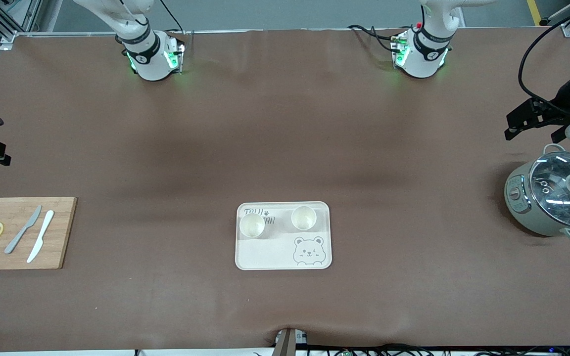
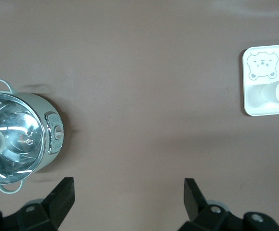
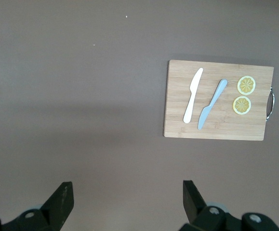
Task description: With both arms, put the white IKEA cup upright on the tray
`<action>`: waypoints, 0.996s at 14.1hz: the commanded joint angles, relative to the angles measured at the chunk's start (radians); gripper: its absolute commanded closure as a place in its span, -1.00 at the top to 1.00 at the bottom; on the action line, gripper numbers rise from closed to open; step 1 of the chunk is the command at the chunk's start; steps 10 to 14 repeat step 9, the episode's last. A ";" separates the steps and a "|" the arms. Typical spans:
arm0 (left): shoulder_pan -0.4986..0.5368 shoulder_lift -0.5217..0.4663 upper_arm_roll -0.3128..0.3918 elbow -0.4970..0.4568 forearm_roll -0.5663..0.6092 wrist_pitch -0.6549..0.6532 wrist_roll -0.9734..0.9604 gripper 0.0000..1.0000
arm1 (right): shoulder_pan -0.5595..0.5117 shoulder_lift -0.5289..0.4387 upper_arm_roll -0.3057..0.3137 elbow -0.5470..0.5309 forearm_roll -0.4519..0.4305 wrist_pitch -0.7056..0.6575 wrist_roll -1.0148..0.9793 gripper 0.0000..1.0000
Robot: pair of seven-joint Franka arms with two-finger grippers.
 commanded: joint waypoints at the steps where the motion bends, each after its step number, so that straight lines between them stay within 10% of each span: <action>1: -0.002 0.012 -0.006 0.026 0.026 -0.006 -0.023 1.00 | -0.021 -0.020 0.015 -0.004 0.015 -0.015 -0.013 1.00; 14: -0.001 0.020 -0.006 0.026 0.028 -0.006 -0.023 1.00 | -0.064 -0.034 0.017 -0.013 0.047 -0.030 -0.134 1.00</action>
